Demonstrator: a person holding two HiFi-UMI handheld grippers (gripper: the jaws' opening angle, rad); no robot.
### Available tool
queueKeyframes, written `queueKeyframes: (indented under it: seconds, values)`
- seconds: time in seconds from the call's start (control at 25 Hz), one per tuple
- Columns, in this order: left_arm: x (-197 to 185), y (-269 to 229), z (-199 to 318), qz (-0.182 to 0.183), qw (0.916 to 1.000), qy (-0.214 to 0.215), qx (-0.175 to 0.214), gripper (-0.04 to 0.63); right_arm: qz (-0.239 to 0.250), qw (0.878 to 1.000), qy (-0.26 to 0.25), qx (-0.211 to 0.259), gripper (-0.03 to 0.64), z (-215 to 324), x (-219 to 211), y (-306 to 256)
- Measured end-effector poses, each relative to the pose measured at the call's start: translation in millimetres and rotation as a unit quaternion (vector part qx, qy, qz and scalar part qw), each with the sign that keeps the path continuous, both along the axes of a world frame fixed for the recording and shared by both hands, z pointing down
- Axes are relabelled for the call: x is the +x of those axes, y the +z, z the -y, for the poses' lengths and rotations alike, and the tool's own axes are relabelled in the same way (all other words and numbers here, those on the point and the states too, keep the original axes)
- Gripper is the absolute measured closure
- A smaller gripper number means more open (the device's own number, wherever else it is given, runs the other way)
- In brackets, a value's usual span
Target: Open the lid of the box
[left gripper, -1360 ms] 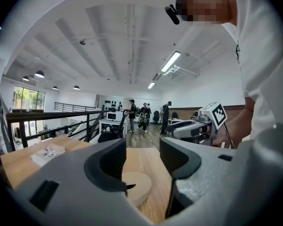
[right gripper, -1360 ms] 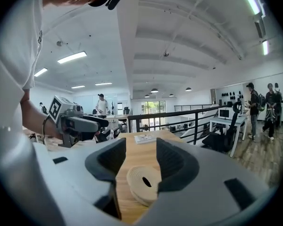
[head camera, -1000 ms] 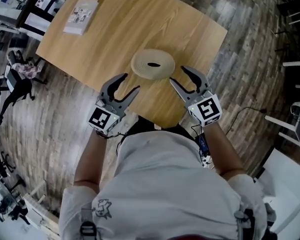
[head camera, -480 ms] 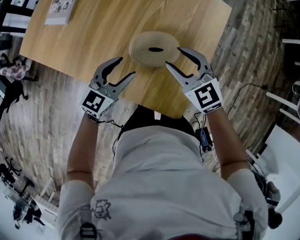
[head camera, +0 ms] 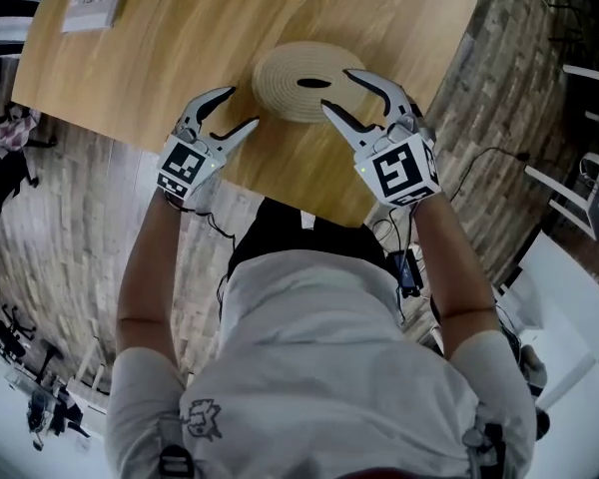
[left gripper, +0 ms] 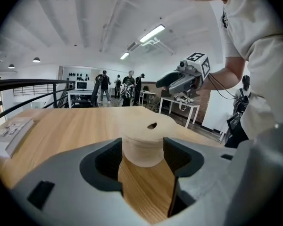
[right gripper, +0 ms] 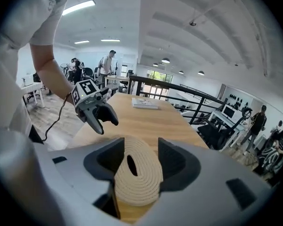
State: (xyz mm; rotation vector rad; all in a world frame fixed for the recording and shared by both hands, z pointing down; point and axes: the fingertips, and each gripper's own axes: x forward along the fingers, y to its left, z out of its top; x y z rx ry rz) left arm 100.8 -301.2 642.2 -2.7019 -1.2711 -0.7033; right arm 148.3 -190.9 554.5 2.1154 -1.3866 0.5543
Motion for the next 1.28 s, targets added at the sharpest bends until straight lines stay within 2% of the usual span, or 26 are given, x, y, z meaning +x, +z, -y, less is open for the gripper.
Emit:
queueKeyframes:
  seconds: [0.2, 0.36, 0.52, 0.84, 1.0, 1.28]
  values:
    - [8, 31, 3, 0.022, 0.9997, 0.003, 0.008, 0.325, 0.008, 0.999, -0.007, -0.048, 0.38, 0, 4, 35]
    - [15, 44, -1, 0.026, 0.9995, 0.018, 0.008, 0.316, 0.013, 0.997, -0.008, -0.081, 0.379, 1, 6, 60]
    - [15, 49, -10, 0.023, 0.9985, 0.049, 0.005, 0.302, 0.015, 0.994, -0.013, -0.107, 0.379, 0, 8, 77]
    - [17, 56, -27, 0.029, 0.9937, 0.107, 0.017, 0.277, -0.016, 0.983, -0.055, -0.172, 0.376, 5, 10, 106]
    - [21, 58, -35, 0.029, 0.9912, 0.127, 0.023, 0.261, -0.031, 0.978, -0.074, -0.191, 0.383, 10, 9, 112]
    - [27, 63, -41, 0.043, 0.9881, 0.145, 0.026, 0.253, -0.042, 0.972, -0.096, -0.208, 0.5, 19, 7, 126]
